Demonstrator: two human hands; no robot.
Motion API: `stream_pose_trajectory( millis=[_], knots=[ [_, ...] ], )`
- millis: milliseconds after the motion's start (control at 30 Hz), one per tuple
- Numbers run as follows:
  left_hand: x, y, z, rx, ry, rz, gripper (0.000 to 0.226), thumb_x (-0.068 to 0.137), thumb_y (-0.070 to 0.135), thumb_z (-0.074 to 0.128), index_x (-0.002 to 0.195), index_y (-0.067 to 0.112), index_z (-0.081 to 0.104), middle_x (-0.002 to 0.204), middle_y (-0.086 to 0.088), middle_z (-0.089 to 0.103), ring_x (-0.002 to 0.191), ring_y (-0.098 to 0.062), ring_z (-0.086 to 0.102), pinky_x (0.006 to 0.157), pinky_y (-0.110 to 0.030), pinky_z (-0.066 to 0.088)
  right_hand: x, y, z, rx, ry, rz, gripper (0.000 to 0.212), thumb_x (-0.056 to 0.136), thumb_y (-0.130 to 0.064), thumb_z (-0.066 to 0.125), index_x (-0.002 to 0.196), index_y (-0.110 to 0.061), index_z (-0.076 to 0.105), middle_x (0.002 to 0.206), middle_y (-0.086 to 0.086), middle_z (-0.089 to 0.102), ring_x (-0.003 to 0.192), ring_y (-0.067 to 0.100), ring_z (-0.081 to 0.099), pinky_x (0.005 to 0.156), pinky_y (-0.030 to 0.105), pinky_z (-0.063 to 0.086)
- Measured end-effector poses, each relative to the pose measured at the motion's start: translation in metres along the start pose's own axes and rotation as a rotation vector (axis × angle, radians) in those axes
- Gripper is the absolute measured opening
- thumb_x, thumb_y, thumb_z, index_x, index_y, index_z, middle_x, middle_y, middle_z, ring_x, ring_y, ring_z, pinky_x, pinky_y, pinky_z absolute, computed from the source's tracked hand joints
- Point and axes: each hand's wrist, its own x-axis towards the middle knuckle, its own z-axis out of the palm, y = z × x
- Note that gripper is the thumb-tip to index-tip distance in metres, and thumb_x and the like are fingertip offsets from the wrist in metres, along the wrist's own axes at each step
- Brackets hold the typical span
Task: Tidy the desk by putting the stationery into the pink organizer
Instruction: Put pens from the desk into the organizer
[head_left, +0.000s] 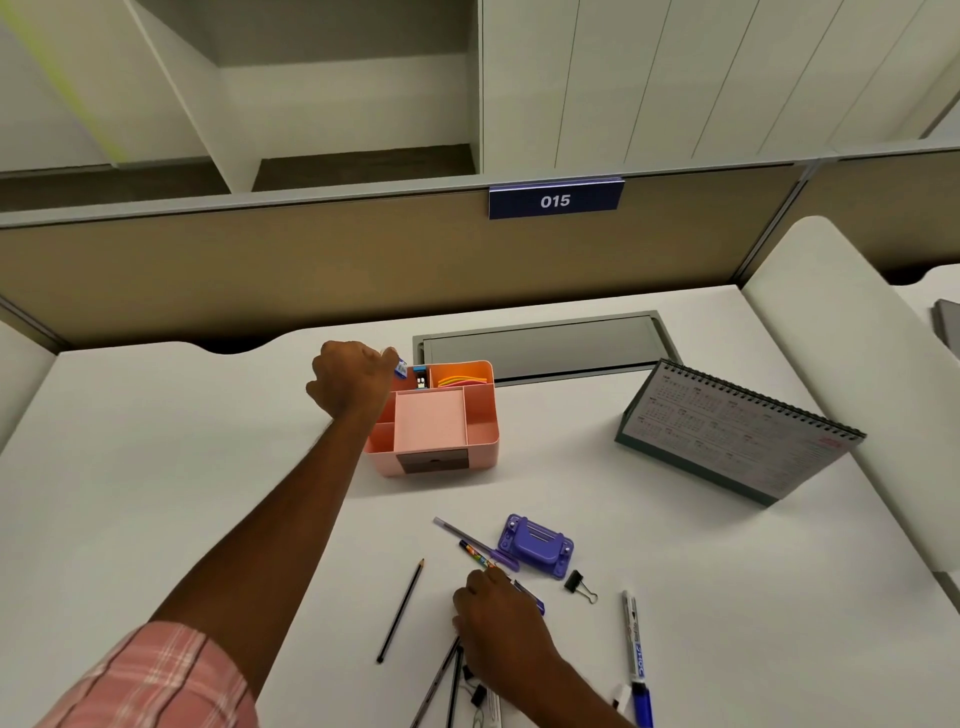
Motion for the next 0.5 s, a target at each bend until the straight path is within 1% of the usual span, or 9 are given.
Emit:
stream_pose_trajectory(
  millis=[100,233,300,433,500],
  knots=[
    [-0.004,-0.001,0.003,-0.015,-0.001,0.03,0.045,0.089,0.052,0.068,0.091,0.008,0.074,0.096,-0.01,0.072,0.092,-0.026,0.067,0.082,-0.043,0.048,0.001,0.0,-0.002,0.004,-0.008,0.006,0.017,0.096,-0.021,0.058,0.107,-0.01,0.065,0.11,0.01,0.064,0.108,0.03,0.059,0.077,0.043,0.054],
    [-0.006,-0.004,0.004,-0.011,-0.004,0.061,0.038,0.087,0.049,0.07,0.086,0.011,0.074,0.091,-0.007,0.072,0.09,-0.024,0.067,0.079,-0.04,0.045,0.001,0.001,0.001,-0.002,-0.049,0.016,0.014,0.083,-0.021,0.072,0.095,-0.015,0.067,0.097,0.005,0.065,0.094,0.027,0.064,0.063,0.038,0.054],
    [-0.008,-0.006,0.005,0.017,-0.018,0.065,0.037,0.086,0.048,0.071,0.085,0.011,0.074,0.092,-0.007,0.072,0.091,-0.025,0.066,0.078,-0.04,0.044,0.002,0.001,0.003,-0.004,-0.052,0.02,0.013,0.081,-0.02,0.073,0.091,-0.017,0.066,0.094,0.004,0.064,0.09,0.027,0.064,0.059,0.038,0.053],
    [-0.009,-0.007,0.012,0.099,-0.087,0.038,0.044,0.087,0.052,0.072,0.091,0.009,0.077,0.098,-0.01,0.071,0.097,-0.027,0.065,0.082,-0.043,0.047,0.005,0.001,0.005,-0.02,-0.026,0.023,0.013,0.082,-0.02,0.073,0.093,-0.016,0.067,0.095,0.005,0.064,0.091,0.027,0.063,0.061,0.039,0.054],
    [-0.006,-0.007,0.017,0.131,-0.134,0.012,0.049,0.087,0.055,0.071,0.095,0.007,0.075,0.104,-0.011,0.071,0.105,-0.028,0.063,0.087,-0.045,0.047,0.006,0.0,0.005,-0.025,-0.037,0.029,0.013,0.085,-0.02,0.071,0.096,-0.015,0.067,0.098,0.006,0.064,0.093,0.028,0.062,0.063,0.041,0.055]
  ],
)
